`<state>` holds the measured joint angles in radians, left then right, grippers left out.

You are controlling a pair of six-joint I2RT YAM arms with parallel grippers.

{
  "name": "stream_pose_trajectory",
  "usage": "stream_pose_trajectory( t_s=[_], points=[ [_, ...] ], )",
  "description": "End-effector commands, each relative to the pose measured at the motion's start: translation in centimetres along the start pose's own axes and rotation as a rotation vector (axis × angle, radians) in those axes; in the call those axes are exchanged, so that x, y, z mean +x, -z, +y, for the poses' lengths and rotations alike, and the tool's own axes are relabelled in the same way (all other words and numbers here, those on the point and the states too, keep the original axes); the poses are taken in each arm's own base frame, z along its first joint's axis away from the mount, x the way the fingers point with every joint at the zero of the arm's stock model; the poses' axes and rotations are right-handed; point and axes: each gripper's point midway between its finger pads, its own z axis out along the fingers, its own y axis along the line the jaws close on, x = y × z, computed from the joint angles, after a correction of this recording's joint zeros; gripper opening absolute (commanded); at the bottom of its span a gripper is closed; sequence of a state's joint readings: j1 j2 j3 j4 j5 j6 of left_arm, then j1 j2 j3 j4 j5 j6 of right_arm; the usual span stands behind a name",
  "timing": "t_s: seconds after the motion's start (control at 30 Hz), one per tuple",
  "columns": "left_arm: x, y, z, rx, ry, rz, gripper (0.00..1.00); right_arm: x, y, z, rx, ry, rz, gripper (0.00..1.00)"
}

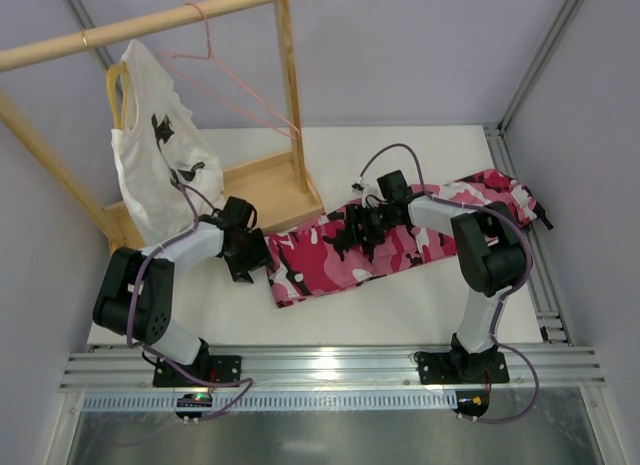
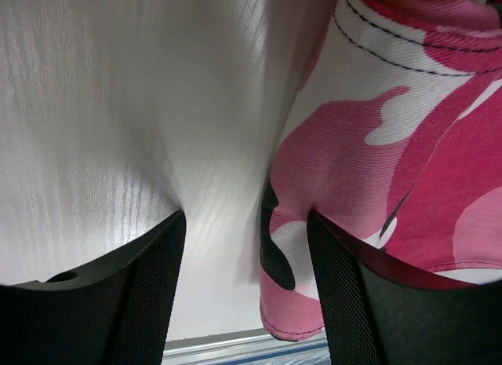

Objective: Place the trousers on the hanger
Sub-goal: Fold the trousers

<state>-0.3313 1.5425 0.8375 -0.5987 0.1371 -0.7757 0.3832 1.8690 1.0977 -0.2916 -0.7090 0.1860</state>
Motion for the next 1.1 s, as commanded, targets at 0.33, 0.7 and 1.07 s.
stream_pose_trajectory(
  t_s=[0.33,0.7,1.07],
  points=[
    [-0.1,-1.8,0.3,-0.016,-0.002,0.026,0.36,0.1,-0.6,0.6,-0.119,0.011,-0.034,0.45],
    [-4.6,3.5,8.2,-0.436,0.024,-0.153,0.04,0.7,-3.5,8.1,0.026,-0.023,-0.112,0.04],
    [-5.1,7.1,2.0,-0.066,-0.045,-0.208,0.71,-1.0,3.1,6.1,0.367,-0.012,-0.065,0.04]
  ],
)
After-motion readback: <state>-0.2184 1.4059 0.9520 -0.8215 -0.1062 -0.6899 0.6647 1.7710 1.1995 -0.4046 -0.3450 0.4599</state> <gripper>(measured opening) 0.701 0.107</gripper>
